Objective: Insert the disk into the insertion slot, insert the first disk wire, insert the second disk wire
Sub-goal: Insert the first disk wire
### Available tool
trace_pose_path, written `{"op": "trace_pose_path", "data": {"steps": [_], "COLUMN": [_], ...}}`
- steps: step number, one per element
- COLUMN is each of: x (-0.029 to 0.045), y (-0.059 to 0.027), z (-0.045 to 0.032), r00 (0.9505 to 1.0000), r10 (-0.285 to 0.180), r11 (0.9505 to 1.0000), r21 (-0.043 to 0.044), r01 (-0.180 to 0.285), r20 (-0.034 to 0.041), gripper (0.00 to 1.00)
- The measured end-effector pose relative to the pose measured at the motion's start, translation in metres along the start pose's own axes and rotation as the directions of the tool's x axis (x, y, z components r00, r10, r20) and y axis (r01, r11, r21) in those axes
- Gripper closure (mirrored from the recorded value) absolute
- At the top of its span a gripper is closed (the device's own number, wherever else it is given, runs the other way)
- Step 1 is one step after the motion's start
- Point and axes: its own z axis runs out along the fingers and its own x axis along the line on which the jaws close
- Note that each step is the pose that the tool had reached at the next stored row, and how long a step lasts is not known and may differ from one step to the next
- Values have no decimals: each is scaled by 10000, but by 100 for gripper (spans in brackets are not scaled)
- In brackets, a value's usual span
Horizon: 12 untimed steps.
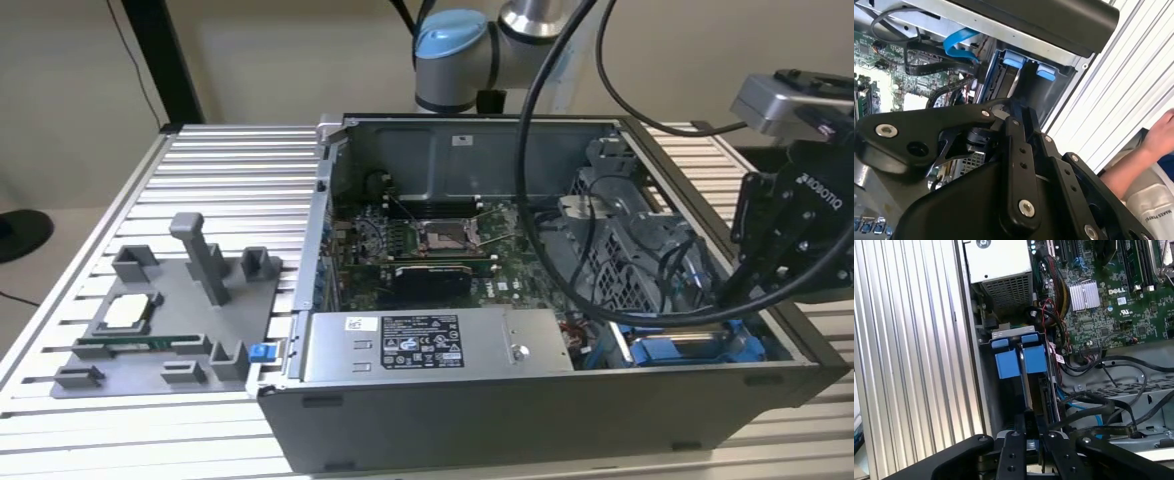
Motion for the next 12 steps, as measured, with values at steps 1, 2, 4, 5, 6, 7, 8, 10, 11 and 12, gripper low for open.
{"op": "trace_pose_path", "data": {"steps": [1, 2, 4, 5, 6, 7, 8, 10, 11, 12], "x": [-10, -26, -59, -74, -87, -94, -99, -108, -111, -117], "y": [0, 1, 4, 3, 1, -5, -9, -13, -14, -15], "z": [10, 20, 40, 52, 60, 66, 72, 83, 89, 97], "r00": [10000, 10000, 10000, 10000, 9999, 9999, 9998, 9996, 9995, 9993], "r10": [-5, -21, -72, -97, -122, -150, -184, -278, -326, -376], "r11": [10000, 10000, 10000, 10000, 9999, 9999, 9998, 9996, 9995, 9993], "r21": [1, 0, 6, 8, 10, 12, 15, 19, 21, 21], "r01": [5, 21, 72, 97, 122, 150, 184, 278, 326, 376], "r20": [-1, 1, -6, -7, -10, -12, -11, 4, 16, 34], "gripper": [100, 100, 100, 100, 100, 100, 100, 100, 100, 100]}}
